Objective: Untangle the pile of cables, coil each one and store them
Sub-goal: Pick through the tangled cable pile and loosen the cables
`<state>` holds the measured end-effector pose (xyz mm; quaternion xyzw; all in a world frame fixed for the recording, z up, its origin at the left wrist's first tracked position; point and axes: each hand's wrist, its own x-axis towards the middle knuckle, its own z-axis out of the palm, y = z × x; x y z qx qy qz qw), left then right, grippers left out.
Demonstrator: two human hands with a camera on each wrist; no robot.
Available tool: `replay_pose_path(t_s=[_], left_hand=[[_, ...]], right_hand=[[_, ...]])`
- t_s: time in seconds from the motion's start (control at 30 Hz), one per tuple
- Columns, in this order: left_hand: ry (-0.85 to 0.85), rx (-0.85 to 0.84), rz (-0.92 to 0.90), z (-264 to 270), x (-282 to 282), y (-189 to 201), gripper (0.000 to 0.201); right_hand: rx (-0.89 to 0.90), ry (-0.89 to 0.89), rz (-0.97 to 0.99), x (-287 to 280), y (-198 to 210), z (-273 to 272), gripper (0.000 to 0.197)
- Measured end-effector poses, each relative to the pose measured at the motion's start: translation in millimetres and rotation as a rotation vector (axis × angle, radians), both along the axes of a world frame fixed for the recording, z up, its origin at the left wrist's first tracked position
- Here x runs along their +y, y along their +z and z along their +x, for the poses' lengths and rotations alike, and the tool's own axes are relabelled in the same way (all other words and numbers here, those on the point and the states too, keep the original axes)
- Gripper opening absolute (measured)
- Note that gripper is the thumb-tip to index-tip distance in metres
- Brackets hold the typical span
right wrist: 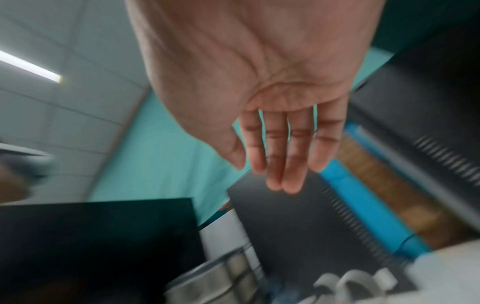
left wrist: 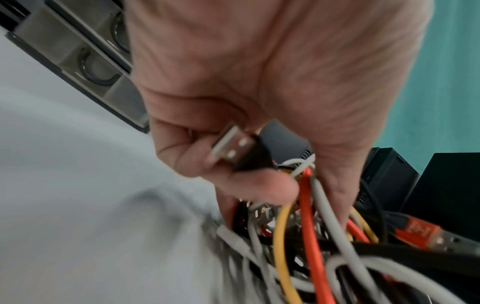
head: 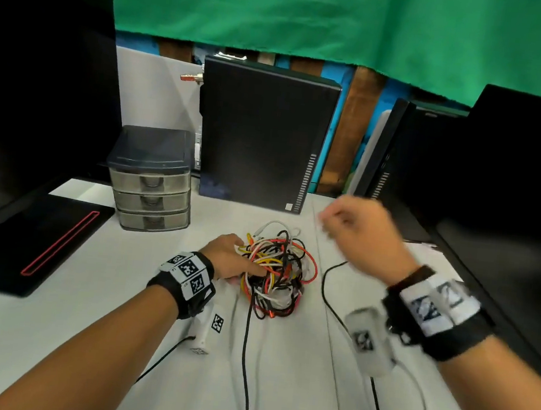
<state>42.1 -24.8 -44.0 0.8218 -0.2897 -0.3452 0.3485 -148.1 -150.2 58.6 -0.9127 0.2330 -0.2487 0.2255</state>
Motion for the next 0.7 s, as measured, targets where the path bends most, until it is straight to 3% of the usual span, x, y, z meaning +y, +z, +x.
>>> replay_pose_path(t_s=[0.1,0.2,0.3,0.43,0.7], left_hand=[[0.027,-0.082,0.023,-3.7,0.0,4.5,0.056],[0.049,-0.163,0.034,-4.3,3.4,8.1,0.046],[0.087,-0.189,0.029,-0.6,8.2,14.7,0.05],[0.101,-0.162,-0.013,2.5,12.8,24.6,0.041],[0.027,-0.139,-0.029,-17.1,7.3,31.1,0.035]], right_hand=[[0.315,0.151,0.007,71.2,-31.1,6.6,0.042],[0.485,0.108,-0.005,83.1,-65.6,9.8,0.034],[0.372,0.032,0.139,62.4,-77.3,7.2,0.024],[0.176,-0.031,0.369,35.6,-59.3,-2.2,0.013],[0.145,0.077,0.337,23.6,-59.2,8.6,0.017]])
